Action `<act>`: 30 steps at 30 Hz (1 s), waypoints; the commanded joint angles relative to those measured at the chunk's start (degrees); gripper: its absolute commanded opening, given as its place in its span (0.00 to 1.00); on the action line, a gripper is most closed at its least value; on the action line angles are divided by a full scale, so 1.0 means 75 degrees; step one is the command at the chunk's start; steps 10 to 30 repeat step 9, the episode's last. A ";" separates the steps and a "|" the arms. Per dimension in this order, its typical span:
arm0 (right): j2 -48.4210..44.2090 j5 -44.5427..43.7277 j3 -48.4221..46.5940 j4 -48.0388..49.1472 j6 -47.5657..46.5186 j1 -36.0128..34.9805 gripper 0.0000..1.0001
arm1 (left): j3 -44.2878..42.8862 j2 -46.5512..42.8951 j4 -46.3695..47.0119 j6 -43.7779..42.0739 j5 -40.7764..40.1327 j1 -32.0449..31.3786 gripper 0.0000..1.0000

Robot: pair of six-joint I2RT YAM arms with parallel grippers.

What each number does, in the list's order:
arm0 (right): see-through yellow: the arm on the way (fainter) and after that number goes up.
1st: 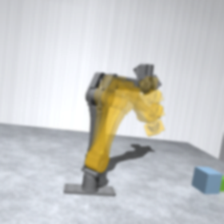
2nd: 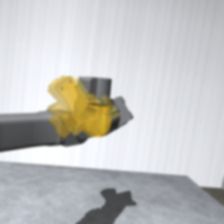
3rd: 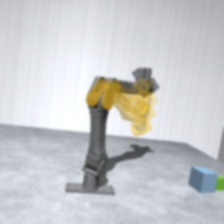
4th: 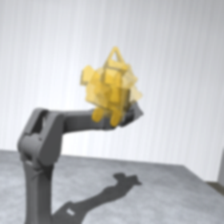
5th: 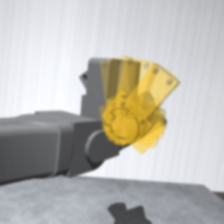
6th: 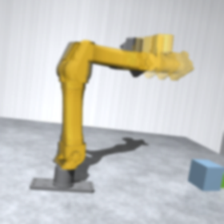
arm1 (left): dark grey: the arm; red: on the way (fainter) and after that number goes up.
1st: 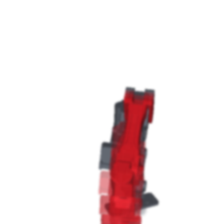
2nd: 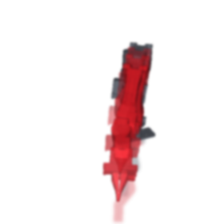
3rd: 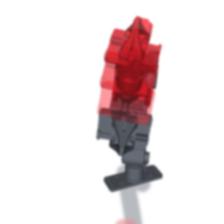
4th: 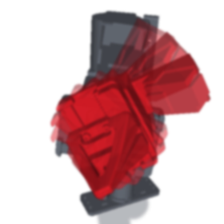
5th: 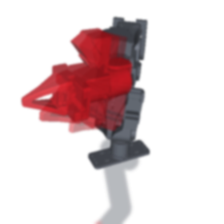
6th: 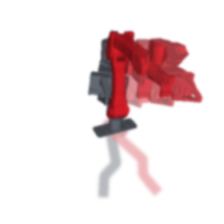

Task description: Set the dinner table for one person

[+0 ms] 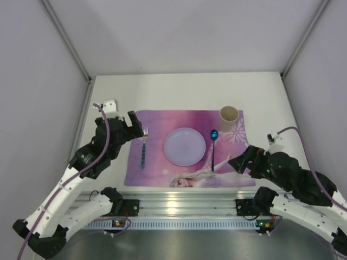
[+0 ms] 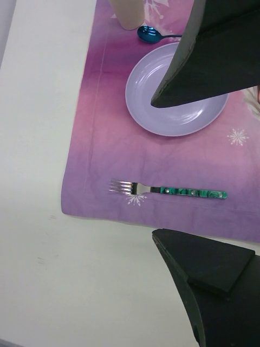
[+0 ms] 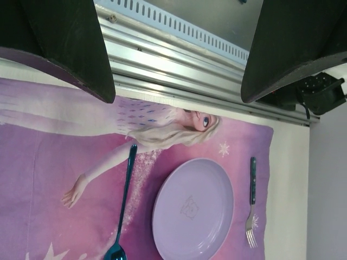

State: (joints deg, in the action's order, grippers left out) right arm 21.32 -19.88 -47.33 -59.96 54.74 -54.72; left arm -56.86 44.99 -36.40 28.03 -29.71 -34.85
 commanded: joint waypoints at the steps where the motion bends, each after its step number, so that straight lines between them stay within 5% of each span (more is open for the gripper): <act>1: -0.0264 -0.0197 -0.0135 -0.0090 0.0236 -0.0075 1.00 | 0.0023 -0.0116 0.0260 -0.0163 -0.0187 0.0018 0.99; 30: -0.0604 -0.0208 -0.0029 -0.0266 0.0505 -0.0064 1.00 | 0.0046 0.0001 0.0412 -0.0327 0.0001 0.0018 0.99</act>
